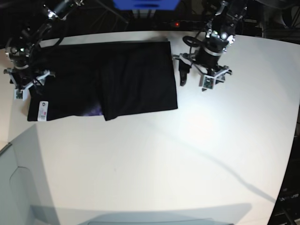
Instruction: Fold the T-shirt properly
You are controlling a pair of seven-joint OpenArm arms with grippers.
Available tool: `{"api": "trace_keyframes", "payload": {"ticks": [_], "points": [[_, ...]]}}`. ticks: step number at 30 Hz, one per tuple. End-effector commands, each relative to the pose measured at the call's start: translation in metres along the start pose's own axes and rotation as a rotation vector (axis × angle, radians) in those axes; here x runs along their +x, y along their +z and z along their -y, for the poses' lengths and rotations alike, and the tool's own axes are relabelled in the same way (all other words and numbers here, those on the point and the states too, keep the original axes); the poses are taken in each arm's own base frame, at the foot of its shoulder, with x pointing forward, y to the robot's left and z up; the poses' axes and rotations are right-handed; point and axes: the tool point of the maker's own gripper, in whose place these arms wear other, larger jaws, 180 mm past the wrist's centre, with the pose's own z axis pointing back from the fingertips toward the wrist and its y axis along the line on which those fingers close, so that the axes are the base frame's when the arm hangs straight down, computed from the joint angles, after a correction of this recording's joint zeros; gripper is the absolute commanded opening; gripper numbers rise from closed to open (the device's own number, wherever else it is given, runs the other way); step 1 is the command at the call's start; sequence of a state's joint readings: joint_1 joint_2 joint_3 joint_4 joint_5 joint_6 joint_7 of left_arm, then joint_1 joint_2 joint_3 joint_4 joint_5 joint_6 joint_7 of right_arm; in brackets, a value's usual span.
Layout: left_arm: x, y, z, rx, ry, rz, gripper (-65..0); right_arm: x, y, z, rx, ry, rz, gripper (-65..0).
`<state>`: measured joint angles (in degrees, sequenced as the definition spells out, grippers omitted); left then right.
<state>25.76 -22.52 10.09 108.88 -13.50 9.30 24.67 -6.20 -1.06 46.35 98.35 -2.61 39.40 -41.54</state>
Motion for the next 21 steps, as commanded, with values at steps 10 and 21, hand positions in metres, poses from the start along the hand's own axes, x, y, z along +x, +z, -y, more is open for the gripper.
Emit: {"api": "trace_keyframes", "payload": {"ticks": [10,21], "points": [[0.017,0.008,-0.045,0.173,0.136,0.079,-23.3,0.000,-0.028,0.015,0.035,-0.024,-0.025,-29.5],[0.017,0.003,-0.024,0.122,0.309,0.090,-28.6,-0.036,-0.046,0.005,0.094,-0.076,-0.084,-32.7]]}}
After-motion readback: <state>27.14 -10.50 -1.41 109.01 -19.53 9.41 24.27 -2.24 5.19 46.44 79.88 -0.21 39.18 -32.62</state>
